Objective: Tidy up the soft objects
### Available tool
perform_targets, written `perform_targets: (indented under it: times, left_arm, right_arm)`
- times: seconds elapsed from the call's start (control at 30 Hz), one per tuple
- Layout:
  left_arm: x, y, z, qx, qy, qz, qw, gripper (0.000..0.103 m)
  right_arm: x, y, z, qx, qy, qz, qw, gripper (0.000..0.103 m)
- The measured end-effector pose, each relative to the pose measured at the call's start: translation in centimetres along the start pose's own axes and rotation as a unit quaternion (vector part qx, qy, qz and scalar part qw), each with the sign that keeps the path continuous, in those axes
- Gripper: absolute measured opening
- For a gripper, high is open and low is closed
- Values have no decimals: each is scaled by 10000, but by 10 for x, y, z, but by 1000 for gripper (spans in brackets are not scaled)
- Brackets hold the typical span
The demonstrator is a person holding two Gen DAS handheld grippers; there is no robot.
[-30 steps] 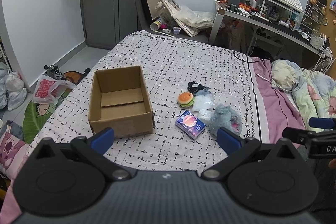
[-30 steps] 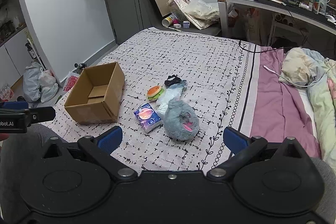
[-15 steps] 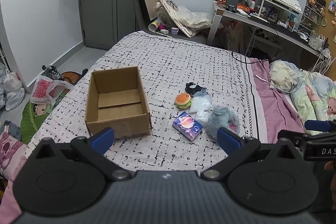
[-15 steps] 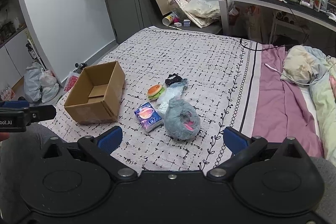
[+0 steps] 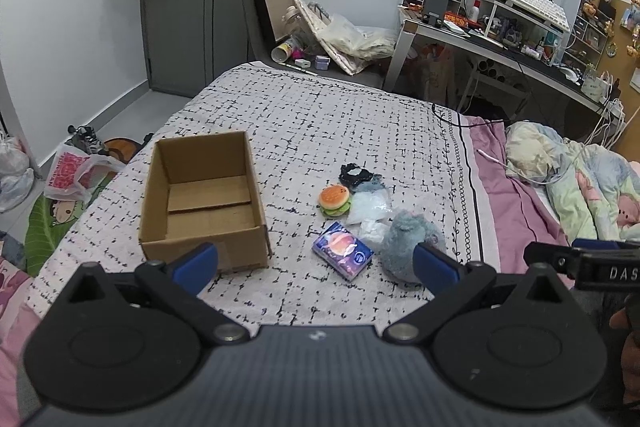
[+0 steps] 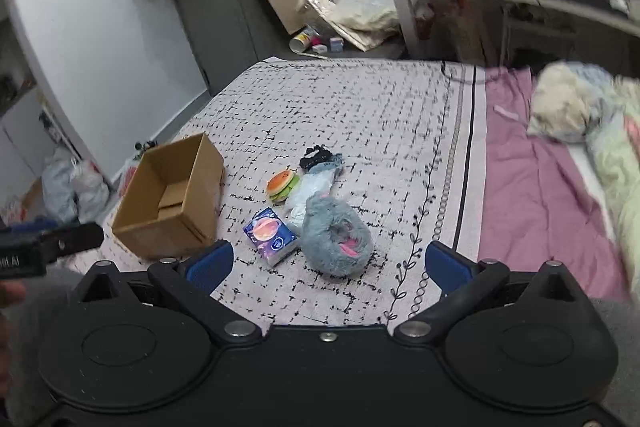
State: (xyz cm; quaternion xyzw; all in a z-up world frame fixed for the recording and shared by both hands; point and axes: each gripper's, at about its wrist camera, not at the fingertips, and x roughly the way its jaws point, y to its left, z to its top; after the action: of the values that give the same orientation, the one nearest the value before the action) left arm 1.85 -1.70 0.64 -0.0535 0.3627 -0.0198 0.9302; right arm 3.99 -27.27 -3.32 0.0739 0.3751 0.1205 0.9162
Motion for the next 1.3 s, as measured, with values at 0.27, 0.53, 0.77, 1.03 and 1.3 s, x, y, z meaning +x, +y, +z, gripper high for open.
perform_targets:
  times: [0.27,0.53,0.77,1.03,1.3]
  left_arm:
    - [26,-9,4,-32,81,-326,9994,101]
    - [58,-21,13,-123,177,-485,9986,98]
    - [94,-25,14,-311,512,-453,9972,86]
    - [128,-28,17,-614,792,-544,9935,70]
    - [158,-33,15,-831,1055,-605,9891,60]
  right_arm:
    - [19,-13,5,176,164,36,9997,103]
    - [41,-18,14,327,220,-202,9990,103]
    - [67,-28,20,718,411,-301,9961,103]
    - [96,-50,21,1397,644,-372,9874,96]
    - [127,-68,17,1787,940,-127,9793,86]
